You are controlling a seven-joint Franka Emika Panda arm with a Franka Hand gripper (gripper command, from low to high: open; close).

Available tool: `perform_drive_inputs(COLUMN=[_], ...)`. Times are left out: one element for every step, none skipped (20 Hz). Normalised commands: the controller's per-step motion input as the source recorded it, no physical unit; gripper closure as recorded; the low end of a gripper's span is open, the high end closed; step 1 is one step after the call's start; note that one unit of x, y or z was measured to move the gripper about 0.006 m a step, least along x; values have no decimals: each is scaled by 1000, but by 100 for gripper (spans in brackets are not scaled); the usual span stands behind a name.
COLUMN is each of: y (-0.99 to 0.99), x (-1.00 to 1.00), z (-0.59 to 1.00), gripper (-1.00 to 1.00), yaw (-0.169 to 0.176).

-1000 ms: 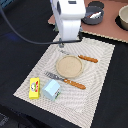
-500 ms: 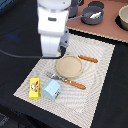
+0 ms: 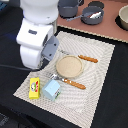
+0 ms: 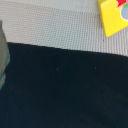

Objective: Interact with the objects in diverse but meaningful ways.

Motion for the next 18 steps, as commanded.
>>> perform_drive_inputs(y=[-503, -500, -511, -506, -471, -420, -366, -229, -143, -183, -143, -100, -137, -163, -197, -200, -217, -206], x=[-111, -100, 0, 43, 154, 263, 340, 377, 331, 240, 263, 246, 183, 146, 169, 214, 214, 206], z=[-71, -66, -11, 0, 0, 0, 0, 0, -83, -123, -186, -186, -203, -237, -243, -237, -249, -243], gripper=[-100, -100, -100, -100, -100, -100, -100, -100, -100, -100, -100, -100, -100, -100, -100, -100, -100, -100], yaw=[-181, -181, -183, -188, -189, -188, -186, -167, -142, -101, -66, -59, -44, -42, -43, -48, -52, -54])
